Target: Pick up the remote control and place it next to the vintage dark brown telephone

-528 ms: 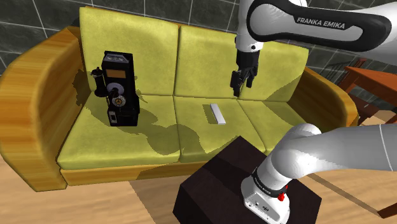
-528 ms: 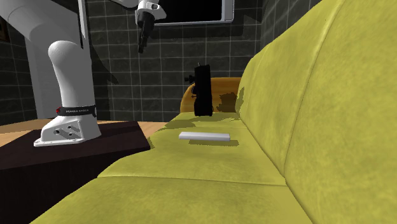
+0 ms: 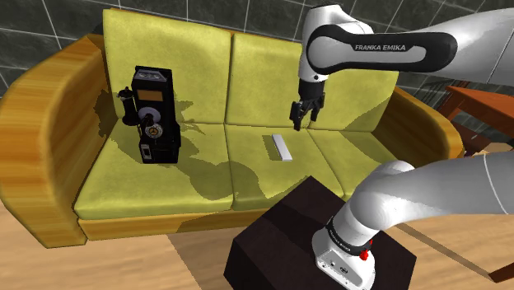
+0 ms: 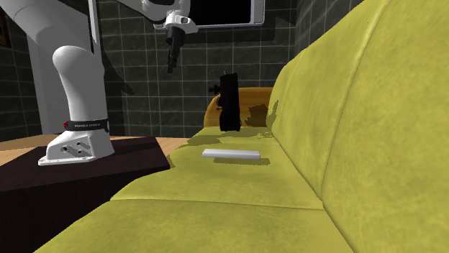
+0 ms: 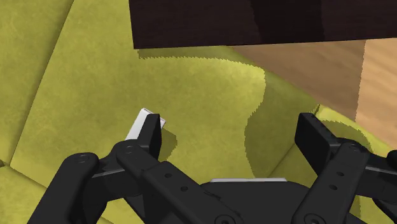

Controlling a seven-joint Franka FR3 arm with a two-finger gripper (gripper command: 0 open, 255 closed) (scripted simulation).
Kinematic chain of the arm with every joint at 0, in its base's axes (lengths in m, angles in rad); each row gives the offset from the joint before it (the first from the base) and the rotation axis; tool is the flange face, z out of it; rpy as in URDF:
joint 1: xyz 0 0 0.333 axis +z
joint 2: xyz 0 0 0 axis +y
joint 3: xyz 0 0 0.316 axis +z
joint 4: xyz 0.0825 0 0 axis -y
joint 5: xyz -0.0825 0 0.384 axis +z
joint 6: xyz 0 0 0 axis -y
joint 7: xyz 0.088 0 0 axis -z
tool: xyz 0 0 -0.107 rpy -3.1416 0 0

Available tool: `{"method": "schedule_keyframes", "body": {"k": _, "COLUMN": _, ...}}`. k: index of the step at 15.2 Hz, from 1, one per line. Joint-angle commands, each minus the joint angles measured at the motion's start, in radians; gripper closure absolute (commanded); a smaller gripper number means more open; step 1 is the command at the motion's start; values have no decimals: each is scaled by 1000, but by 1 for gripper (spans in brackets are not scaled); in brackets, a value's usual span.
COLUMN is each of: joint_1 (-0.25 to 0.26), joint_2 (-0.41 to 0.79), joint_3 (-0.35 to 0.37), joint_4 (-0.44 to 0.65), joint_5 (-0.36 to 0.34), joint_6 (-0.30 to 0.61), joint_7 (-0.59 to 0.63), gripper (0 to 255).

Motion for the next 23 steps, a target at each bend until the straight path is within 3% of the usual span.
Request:
{"method": "schedule_keyframes", "body": {"k": 1, "joint_1": -17, "joint_2": 48, "joint_3": -23, "joint_4": -16, "joint_5": -10, "joint_6": 80, "joint_7": 2, "gripper": 0}}
{"method": "schedule_keyframes", "body": {"k": 13, "joint_1": -97, "joint_2": 417, "joint_3": -155, "joint_4": -12, "joint_5": -23, "joint_6": 524, "joint_7": -10, "gripper": 0}}
{"method": "schedule_keyframes", "body": {"k": 18, "joint_1": -119, "joint_2": 606, "joint_3": -202, "joint_4": 49, "joint_5": 26, "joint_6": 681, "joint_7": -44, "gripper": 0}}
{"method": "schedule_keyframes", "body": {"k": 23, "joint_1": -152, "joint_2": 801, "joint_3": -223, "joint_4": 142, "joint_5": 121, "joint_6": 806, "joint_7": -106, "gripper": 0}}
